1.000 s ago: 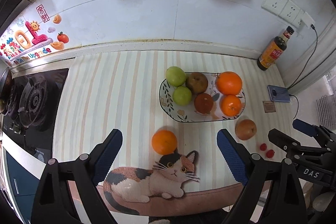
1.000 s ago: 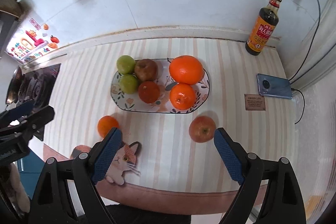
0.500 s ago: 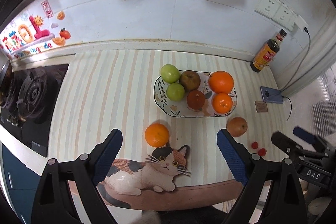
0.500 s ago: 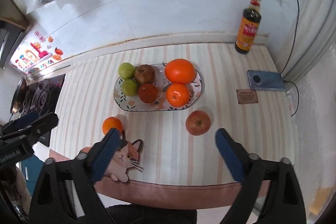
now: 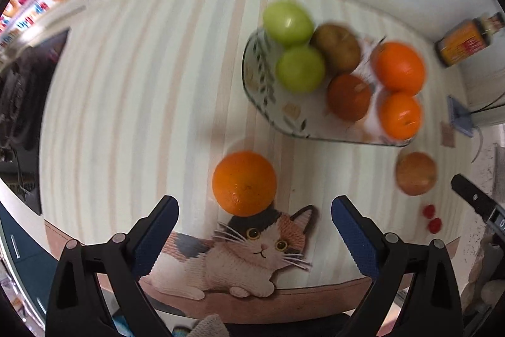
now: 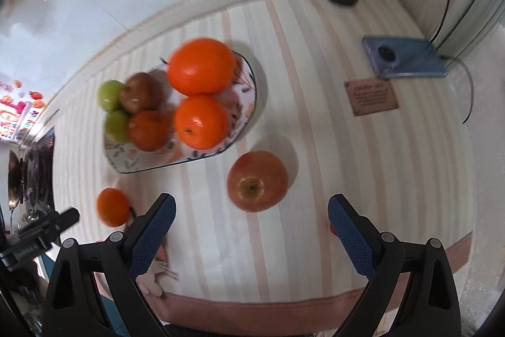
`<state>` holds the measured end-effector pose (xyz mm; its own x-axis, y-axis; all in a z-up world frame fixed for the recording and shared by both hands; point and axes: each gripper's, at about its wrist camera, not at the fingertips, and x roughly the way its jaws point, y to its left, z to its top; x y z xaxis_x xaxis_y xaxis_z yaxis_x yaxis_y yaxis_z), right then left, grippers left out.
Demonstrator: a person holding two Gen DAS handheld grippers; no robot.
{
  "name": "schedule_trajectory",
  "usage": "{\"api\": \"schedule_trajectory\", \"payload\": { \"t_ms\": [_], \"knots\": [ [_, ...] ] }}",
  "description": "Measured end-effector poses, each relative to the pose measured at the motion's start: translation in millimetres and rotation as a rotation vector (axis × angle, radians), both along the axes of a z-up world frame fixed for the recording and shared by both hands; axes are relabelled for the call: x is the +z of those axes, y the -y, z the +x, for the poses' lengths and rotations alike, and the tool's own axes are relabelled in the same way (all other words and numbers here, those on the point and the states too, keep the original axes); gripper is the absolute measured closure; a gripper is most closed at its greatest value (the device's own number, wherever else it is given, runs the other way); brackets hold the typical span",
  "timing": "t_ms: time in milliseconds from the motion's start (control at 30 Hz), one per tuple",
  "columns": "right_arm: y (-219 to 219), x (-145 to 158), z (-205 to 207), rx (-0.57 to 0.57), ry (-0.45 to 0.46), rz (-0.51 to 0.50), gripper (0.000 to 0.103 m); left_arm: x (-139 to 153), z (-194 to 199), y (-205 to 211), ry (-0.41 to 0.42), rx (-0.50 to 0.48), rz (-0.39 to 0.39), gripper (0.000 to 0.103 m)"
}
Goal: Organize fruits
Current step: 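Grasp an orange with the left tool while the right tool grasps a red apple, then place the orange on the plate with the left tool while the right tool places the red apple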
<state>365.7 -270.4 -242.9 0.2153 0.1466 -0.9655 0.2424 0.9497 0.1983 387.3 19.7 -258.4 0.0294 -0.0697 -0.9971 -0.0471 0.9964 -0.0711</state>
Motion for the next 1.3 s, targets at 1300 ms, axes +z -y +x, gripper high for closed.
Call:
{"api": "schedule_trajectory", "payload": {
  "t_ms": [1300],
  "knots": [
    [-75.3,-103.1,-24.4,0.208,-0.235,0.038,0.034,-71.8,-50.3,38.1,-0.122,-0.049,0.006,0.041]
  ]
}}
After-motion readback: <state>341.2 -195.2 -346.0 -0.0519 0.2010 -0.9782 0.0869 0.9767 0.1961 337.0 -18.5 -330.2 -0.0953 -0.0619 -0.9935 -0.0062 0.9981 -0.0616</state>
